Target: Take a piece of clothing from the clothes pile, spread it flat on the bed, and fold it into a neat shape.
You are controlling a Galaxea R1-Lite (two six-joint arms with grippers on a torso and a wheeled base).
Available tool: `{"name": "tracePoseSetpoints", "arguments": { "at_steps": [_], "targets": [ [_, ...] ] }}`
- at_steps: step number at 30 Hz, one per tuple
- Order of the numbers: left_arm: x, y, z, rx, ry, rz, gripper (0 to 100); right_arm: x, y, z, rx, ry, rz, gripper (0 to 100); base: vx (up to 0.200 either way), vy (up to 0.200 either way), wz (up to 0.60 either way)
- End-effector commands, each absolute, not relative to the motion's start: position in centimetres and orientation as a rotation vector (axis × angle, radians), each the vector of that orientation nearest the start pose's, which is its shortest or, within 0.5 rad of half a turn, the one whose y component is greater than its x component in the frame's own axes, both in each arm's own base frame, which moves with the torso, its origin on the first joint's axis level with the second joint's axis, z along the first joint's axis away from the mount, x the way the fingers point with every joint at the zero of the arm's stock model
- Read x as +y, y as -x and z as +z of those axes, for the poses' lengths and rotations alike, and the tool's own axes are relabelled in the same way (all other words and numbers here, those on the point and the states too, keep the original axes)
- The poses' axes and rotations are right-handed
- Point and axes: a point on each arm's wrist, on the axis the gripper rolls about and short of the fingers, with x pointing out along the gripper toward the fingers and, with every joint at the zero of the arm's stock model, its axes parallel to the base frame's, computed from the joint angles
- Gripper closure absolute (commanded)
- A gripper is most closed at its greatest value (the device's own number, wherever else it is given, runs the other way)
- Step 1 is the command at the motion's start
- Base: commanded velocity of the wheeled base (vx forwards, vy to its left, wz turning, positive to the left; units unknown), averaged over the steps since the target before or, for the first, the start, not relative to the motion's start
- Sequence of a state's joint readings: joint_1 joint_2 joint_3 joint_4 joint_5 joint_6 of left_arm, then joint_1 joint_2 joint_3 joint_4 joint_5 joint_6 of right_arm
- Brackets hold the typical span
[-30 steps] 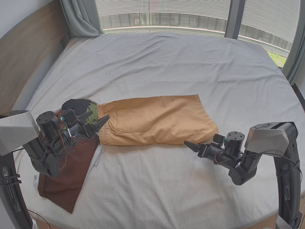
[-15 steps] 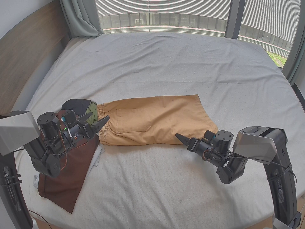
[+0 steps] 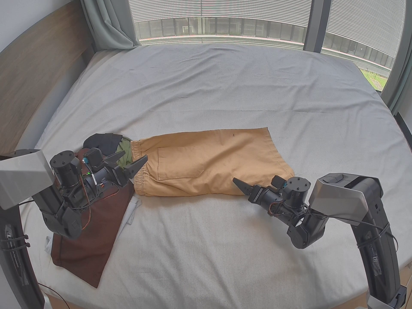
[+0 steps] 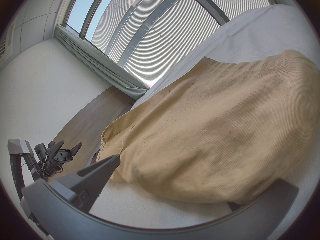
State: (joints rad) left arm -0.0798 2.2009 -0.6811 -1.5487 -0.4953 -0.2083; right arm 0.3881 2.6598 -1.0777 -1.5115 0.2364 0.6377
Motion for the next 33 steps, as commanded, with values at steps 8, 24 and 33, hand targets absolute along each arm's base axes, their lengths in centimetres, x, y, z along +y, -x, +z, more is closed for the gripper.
{"name": "tracePoseSetpoints", "arguments": {
  "at_steps": [8,24,33],
  "targets": [
    [-4.0,-35.9,7.3,0.034,0.197,-0.577,0,17.5,-40.5,-4.5,0.280,-0.628,0.585,100,0.000,0.000,0.00],
    [-4.0,-36.0,7.5,0.031,0.202,-0.582,0,17.0,-39.2,-3.5,0.302,-0.618,0.574,100,0.000,0.000,0.00],
    [-3.3,-36.3,7.8,0.028,0.234,-0.601,0,16.3,-36.8,-1.9,0.332,-0.592,0.571,100,0.000,0.000,0.00]
  ]
}}
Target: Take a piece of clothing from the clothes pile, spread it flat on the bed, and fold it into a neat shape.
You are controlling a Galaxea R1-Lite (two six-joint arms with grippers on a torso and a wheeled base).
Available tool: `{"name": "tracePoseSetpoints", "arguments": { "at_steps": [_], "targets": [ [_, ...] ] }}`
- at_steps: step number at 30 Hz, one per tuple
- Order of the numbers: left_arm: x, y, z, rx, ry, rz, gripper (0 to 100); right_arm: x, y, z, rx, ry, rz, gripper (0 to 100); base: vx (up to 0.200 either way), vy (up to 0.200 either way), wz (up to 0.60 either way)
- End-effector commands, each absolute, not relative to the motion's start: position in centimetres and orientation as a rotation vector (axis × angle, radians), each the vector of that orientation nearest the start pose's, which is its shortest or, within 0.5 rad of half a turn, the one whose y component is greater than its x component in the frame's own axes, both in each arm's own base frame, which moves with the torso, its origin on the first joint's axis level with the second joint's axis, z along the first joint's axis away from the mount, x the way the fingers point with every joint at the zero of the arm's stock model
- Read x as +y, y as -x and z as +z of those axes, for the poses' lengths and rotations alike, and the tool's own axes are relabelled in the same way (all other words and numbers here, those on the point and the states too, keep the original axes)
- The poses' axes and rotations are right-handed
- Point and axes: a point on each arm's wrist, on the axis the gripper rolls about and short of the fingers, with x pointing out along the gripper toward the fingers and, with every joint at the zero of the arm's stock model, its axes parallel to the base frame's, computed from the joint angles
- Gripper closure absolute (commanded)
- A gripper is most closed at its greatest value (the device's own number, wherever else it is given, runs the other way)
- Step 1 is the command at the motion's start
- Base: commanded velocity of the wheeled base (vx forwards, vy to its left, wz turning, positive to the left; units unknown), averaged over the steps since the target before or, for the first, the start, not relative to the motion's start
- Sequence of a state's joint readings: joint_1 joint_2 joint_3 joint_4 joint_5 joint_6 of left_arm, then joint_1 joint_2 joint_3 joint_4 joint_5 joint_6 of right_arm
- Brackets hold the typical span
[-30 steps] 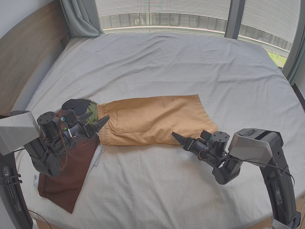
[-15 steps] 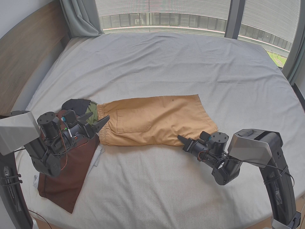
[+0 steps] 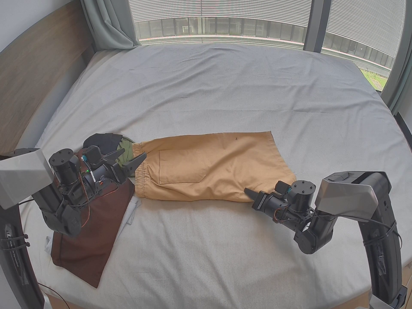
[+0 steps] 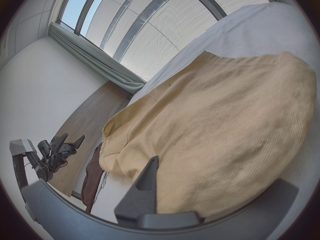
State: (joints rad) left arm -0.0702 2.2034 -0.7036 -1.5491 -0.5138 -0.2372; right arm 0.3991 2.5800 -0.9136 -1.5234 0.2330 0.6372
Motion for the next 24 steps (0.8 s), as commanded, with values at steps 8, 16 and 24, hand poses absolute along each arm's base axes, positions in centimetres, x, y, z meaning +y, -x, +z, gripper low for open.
{"name": "tracePoseSetpoints", "arguments": {
  "at_steps": [8,16,24],
  "targets": [
    [-3.0,-36.0,7.4,0.052,0.233,-0.652,0,15.1,-33.2,-1.3,0.423,-0.560,0.554,100,0.000,0.000,0.00],
    [-3.0,-35.7,7.3,0.058,0.225,-0.668,0,13.8,-29.7,-1.0,0.510,-0.502,0.535,100,0.000,0.000,0.00],
    [-2.8,-35.3,7.1,0.071,0.207,-0.713,0,12.3,-26.3,-1.2,0.609,-0.443,0.510,100,0.000,0.000,0.00]
  ]
}}
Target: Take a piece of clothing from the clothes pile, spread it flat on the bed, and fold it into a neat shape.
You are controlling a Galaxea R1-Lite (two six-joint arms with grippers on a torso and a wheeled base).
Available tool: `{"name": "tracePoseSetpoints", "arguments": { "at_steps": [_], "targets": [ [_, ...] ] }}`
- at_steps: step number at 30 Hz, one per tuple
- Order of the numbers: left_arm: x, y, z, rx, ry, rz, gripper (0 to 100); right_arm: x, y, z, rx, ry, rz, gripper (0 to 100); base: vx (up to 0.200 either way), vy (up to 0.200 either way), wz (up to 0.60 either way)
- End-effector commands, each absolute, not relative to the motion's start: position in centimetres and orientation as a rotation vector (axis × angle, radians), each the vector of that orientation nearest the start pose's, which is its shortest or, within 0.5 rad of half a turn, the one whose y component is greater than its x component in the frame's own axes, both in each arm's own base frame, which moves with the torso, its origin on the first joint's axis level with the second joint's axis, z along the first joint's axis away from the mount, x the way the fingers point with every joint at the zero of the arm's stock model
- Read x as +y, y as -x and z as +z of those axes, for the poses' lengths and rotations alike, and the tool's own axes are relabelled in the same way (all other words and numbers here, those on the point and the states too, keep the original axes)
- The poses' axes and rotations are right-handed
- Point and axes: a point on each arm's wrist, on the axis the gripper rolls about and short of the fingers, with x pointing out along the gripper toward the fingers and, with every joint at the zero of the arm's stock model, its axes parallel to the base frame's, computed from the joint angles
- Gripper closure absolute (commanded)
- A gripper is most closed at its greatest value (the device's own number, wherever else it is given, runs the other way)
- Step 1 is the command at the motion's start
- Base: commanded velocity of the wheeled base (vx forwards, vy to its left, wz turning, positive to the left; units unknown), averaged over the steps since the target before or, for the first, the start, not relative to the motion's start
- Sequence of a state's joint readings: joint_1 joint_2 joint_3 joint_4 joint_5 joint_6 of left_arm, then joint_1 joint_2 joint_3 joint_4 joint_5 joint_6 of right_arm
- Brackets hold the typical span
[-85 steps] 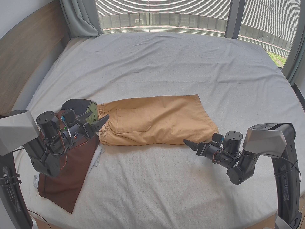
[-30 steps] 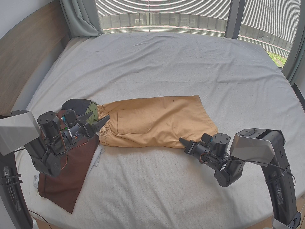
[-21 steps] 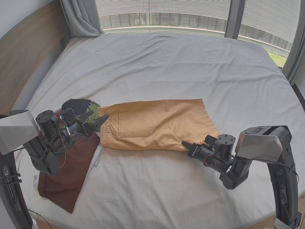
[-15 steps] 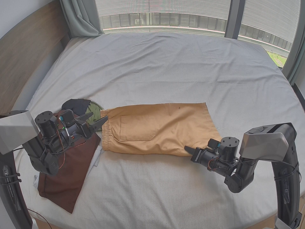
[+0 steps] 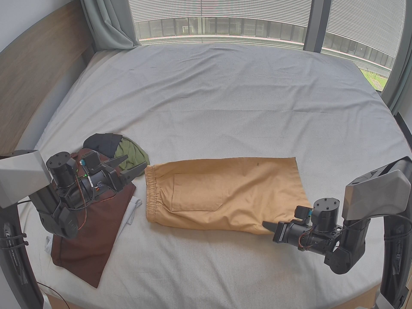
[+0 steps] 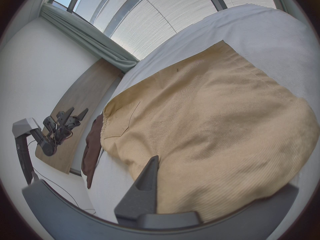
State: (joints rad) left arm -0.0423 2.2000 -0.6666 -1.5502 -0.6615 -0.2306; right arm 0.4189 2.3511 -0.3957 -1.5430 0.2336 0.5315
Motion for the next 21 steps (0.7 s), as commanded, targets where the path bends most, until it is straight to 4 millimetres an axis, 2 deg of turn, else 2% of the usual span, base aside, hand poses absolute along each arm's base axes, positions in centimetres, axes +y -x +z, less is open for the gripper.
{"name": "tracePoseSetpoints", "arguments": {
  "at_steps": [1,6,16,17,21],
  "targets": [
    [-2.76,-35.31,7.11,0.070,0.205,-0.713,0,12.22,-26.17,-1.21,0.612,-0.440,0.508,100,0.000,0.000,0.00],
    [-2.92,-35.44,7.71,0.045,0.190,-0.712,0,11.82,-25.71,-1.52,0.633,-0.417,0.500,100,0.000,0.000,0.00],
    [-3.13,-35.32,7.46,0.055,0.192,-0.714,0,11.56,-25.44,-1.97,0.657,-0.415,0.488,100,0.000,0.000,0.00],
    [-3.12,-35.28,7.49,0.055,0.192,-0.714,0,11.57,-25.35,-1.99,0.660,-0.413,0.489,0,0.000,0.000,0.00],
    [-3.13,-35.24,7.51,0.055,0.193,-0.716,0,11.68,-25.18,-2.03,0.666,-0.410,0.493,0,0.000,0.000,0.00]
  ]
}}
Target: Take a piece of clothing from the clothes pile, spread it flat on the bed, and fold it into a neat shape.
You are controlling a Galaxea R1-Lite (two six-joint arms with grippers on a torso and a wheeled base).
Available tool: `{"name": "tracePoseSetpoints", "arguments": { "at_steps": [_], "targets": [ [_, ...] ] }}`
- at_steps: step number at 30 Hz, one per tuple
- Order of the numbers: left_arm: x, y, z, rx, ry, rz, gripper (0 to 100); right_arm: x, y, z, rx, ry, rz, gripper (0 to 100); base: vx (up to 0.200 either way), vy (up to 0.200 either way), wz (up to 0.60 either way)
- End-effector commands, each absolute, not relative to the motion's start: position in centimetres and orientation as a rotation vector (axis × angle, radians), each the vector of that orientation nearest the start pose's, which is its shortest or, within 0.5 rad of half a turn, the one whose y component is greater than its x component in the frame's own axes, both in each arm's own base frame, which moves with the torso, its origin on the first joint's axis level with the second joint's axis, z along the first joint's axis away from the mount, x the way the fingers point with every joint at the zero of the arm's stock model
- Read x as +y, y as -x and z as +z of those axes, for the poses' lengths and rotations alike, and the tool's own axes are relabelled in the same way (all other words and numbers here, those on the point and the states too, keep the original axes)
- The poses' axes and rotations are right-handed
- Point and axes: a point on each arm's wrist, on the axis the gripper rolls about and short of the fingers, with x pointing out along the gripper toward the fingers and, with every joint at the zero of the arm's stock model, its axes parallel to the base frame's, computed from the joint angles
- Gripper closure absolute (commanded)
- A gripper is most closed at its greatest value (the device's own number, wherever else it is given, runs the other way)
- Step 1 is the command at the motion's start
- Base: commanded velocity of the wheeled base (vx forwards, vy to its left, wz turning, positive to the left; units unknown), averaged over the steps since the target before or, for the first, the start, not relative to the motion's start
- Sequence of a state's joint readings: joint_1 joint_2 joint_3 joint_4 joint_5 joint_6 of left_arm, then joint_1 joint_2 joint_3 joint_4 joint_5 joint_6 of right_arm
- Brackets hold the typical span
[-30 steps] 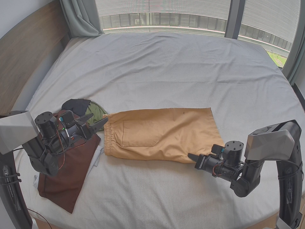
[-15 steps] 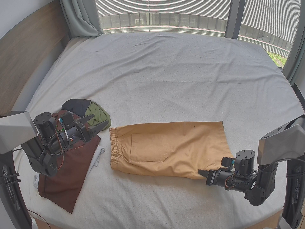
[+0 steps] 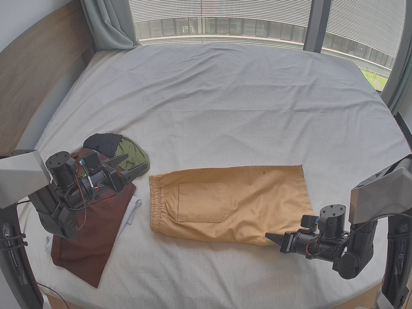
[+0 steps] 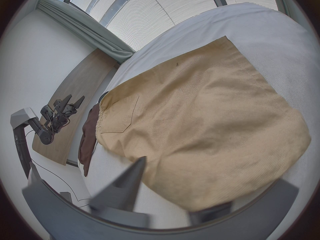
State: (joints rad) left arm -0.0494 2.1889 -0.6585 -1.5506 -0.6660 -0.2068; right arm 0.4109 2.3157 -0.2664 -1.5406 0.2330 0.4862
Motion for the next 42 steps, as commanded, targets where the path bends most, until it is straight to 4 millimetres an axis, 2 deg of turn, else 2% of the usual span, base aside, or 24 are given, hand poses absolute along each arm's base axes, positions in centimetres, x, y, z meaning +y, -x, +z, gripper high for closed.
{"name": "tracePoseSetpoints", "arguments": {
  "at_steps": [1,7,13,17,22,24,25,26,31,37,38,42],
  "targets": [
    [-3.1,-35.2,7.5,0.055,0.193,-0.716,0,11.7,-25.0,-2.0,0.672,-0.408,0.495,0,0.000,0.000,0.00],
    [-3.1,-35.3,8.0,0.037,0.188,-0.716,0,11.2,-23.8,-2.1,0.715,-0.395,0.495,0,0.000,0.000,0.00],
    [-3.0,-35.1,8.5,0.025,0.184,-0.714,0,10.5,-21.5,-2.3,0.801,-0.338,0.564,0,0.000,0.000,0.00],
    [-3.0,-35.0,8.6,0.024,0.183,-0.717,0,10.4,-20.7,-1.3,0.792,-0.322,0.631,0,0.000,0.000,0.00],
    [-3.0,-35.0,8.7,0.023,0.183,-0.719,0,10.4,-19.6,1.1,0.738,-0.343,0.747,0,0.000,0.000,0.00],
    [-3.0,-35.0,8.8,0.021,0.182,-0.719,0,10.4,-19.8,2.5,0.670,-0.356,0.767,0,0.000,0.000,0.00],
    [-3.0,-35.0,8.7,0.023,0.183,-0.719,0,10.4,-19.9,2.6,0.664,-0.358,0.766,0,0.000,0.000,0.00],
    [-3.0,-35.0,8.8,0.021,0.182,-0.719,0,10.5,-20.6,3.4,0.610,-0.363,0.770,0,0.000,0.000,0.00],
    [-3.1,-35.0,8.7,0.022,0.184,-0.722,0,9.3,-21.6,3.6,0.581,-0.394,0.706,0,0.000,0.000,0.00],
    [-3.1,-34.9,8.6,0.028,0.186,-0.723,0,8.5,-23.1,2.0,0.610,-0.407,0.641,0,0.000,0.000,0.00],
    [-3.0,-34.9,8.7,0.028,0.189,-0.723,0,8.3,-23.8,0.8,0.635,-0.410,0.604,0,0.000,0.000,0.00],
    [-3.1,-34.9,8.6,0.030,0.187,-0.724,0,8.1,-24.3,-0.4,0.665,-0.413,0.576,0,0.000,0.000,0.00]
  ]
}}
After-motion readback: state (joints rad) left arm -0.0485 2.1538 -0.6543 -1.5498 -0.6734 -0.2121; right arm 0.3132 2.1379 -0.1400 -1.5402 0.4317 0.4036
